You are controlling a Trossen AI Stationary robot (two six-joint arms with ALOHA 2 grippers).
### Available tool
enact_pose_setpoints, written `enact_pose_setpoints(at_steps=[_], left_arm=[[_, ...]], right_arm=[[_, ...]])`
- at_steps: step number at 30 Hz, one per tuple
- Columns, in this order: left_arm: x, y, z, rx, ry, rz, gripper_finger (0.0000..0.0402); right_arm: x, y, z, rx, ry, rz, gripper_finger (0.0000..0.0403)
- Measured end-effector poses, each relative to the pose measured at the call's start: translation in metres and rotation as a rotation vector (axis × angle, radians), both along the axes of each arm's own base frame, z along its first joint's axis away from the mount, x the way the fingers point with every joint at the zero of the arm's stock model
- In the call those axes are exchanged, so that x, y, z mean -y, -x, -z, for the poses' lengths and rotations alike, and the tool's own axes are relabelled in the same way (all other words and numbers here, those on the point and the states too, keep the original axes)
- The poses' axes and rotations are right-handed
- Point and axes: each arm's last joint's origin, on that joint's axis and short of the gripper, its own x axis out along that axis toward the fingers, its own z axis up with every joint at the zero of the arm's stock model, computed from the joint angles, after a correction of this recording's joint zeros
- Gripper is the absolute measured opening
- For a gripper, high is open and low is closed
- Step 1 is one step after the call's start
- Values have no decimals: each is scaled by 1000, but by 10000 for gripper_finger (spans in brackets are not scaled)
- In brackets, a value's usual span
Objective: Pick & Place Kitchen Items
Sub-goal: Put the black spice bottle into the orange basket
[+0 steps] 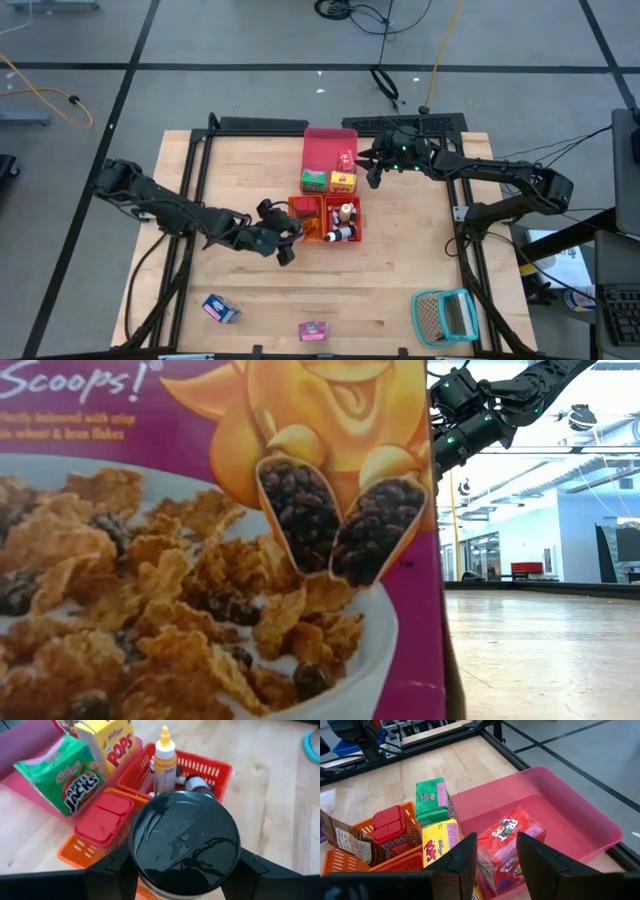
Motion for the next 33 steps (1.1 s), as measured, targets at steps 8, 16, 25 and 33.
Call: enact_pose_setpoints(at_steps=[8,16,25,33], left_arm=[[-9,-3,-1,2,-14,-21,227],[-13,-4,-1,-4,6,-14,209],[-15,1,15,19,25,-14,236],[-16,4,23,20,29,-3,243]], right_arm=[[0,0,0,0,0,0,132],[0,0,0,-1,0,0,132],[0,0,0,0,0,0,132],[0,0,0,0,-1,0,132]])
